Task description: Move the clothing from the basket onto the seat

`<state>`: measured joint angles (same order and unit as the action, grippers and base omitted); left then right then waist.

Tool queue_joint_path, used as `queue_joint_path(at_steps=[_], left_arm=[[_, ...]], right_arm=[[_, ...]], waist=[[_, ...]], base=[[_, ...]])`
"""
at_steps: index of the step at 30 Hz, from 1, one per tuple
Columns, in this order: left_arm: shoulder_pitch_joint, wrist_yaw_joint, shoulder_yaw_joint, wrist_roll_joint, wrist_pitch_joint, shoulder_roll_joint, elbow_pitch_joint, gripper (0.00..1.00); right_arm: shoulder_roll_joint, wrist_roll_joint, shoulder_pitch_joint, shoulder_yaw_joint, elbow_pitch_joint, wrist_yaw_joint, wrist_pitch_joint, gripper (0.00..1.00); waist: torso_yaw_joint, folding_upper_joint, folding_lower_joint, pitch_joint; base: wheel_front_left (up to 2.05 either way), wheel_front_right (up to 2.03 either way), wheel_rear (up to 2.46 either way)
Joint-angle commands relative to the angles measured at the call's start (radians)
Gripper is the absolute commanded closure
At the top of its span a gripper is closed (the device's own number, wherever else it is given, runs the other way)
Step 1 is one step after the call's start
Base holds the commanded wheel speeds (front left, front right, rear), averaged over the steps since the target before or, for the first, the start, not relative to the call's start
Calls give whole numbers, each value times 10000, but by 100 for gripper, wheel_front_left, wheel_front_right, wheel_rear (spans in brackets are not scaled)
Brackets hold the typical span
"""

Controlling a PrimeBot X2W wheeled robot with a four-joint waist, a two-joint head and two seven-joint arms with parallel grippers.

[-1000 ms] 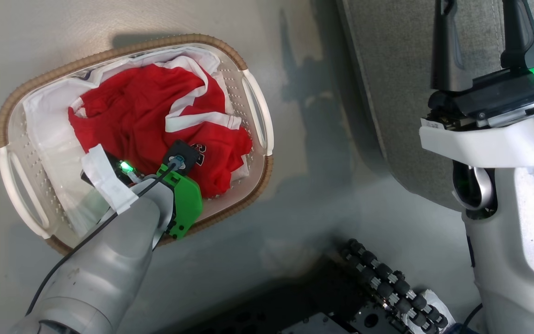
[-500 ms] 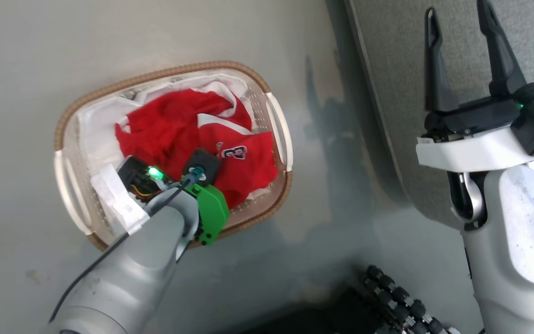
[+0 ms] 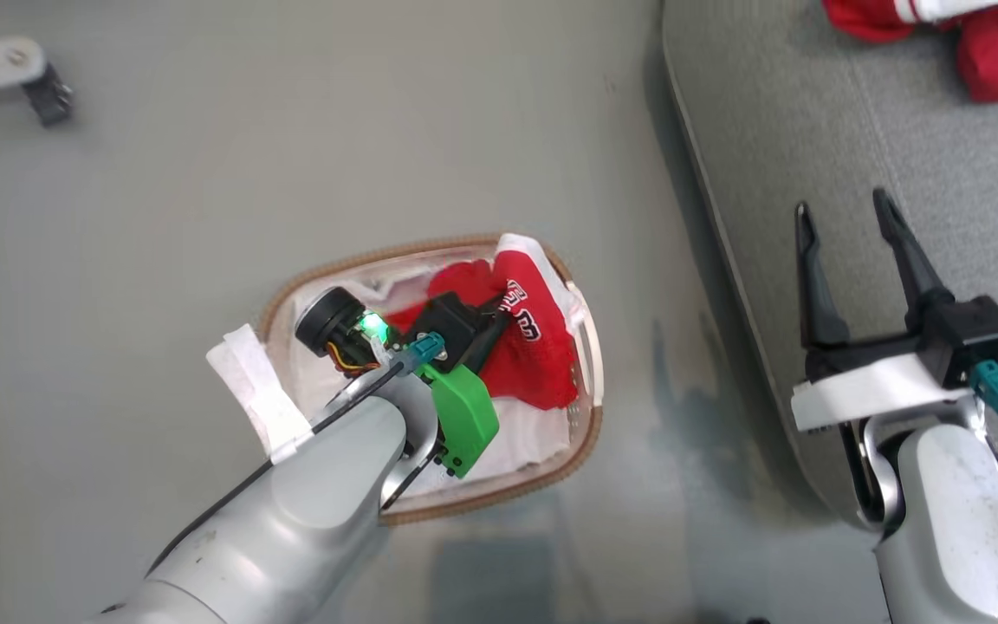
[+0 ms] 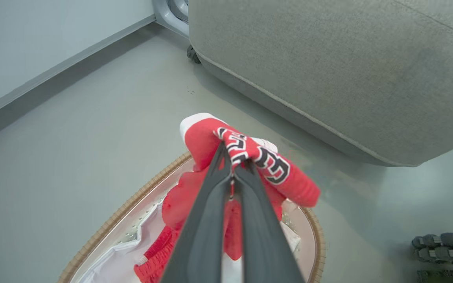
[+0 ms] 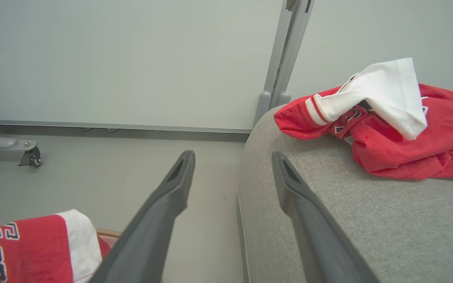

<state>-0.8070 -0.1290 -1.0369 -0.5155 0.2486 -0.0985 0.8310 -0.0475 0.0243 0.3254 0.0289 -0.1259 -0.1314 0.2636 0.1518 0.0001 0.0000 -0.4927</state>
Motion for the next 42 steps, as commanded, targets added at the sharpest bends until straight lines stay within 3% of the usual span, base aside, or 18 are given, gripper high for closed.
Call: queue_joint_path(at_steps=[1,11,19,30,42], left_arm=[[13,-23,-136,-143,27,-143,-176,100],[-1114,-22,-747,-730,-790,-996,-2011,100],[-2448,-11,-554,-939,-1517,-1437,-2986,100],[-3568,-9,-232,-1122,-1843,-1637,-3359,100],[-3386,0,-345,-1309,-1866,-1719,-3822,100]], right_arm=[[-54,-42,-312,88,-96,14,24,0],[-53,-63,-1165,108,-604,14,23,0],[-49,39,-1148,-263,-920,14,23,0],[-46,127,-516,-1726,-1235,14,24,0],[-50,259,763,-3122,-2045,14,24,0]], waist=[[-1095,-1,0,2026],[-1336,-1,0,3966],[-1221,-1,0,4726],[-1045,-1,0,4981],[-1162,-1,0,5055]], base=[[0,0,0],[0,0,0],[0,0,0],[0,0,0],[0,0,0]])
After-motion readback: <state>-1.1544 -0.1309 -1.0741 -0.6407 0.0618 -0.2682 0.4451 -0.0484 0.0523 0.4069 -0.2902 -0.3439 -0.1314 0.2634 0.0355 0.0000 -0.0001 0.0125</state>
